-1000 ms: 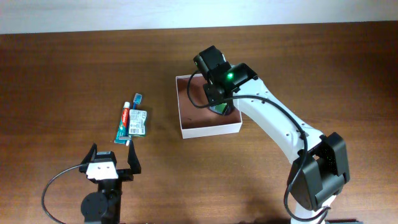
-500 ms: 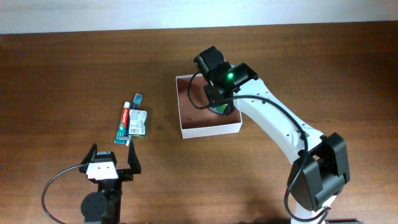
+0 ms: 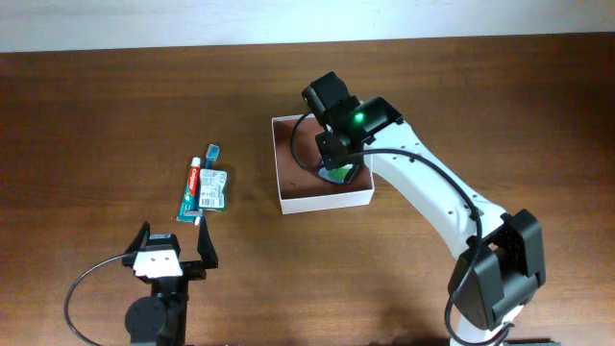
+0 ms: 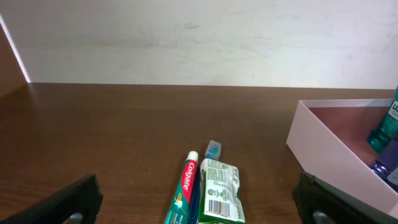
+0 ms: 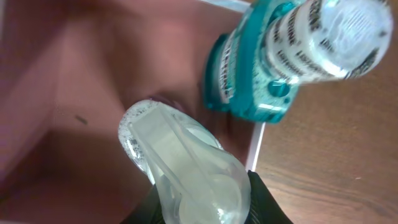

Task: Pack container
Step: 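Lower the soap bottle into the box beside the Listerine bottle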

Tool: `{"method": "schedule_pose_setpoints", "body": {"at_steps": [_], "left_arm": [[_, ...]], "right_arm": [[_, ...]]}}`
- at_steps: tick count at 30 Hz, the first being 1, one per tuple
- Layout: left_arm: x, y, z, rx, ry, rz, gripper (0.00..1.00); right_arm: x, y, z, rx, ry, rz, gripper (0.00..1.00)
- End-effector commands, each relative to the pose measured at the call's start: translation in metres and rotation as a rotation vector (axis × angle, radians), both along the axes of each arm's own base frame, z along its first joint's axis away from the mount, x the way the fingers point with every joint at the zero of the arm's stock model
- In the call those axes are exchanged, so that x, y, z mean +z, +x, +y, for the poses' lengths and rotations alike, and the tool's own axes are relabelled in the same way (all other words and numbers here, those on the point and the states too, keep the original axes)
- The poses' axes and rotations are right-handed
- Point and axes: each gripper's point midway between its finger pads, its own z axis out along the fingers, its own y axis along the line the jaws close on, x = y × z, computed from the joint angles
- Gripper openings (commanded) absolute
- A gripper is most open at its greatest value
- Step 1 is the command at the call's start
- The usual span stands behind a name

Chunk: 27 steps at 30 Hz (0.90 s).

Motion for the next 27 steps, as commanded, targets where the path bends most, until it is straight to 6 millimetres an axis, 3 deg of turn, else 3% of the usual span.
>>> {"method": "schedule_pose_setpoints", "body": {"at_steps": [1,7,27], "left_arm": [[-0.001,0.000,-0.003,-0.020,0.014,-0.003,0.99],[-0.001,0.000,-0.004,-0.020,0.014,-0.003,0.99],[-0.001,0.000,-0.004,-0.020,0.014,-0.003,0.99]], "right_arm": [[0.042,-0.009,0.005,-0.031,0.113,-0.065,0.23],[0.059,-0.017,-0.001,-0.082,0.146,-0.079,0.23],[0.051,-0.028,-0.015,-0.227,0.129,-0.039,0.23]]}}
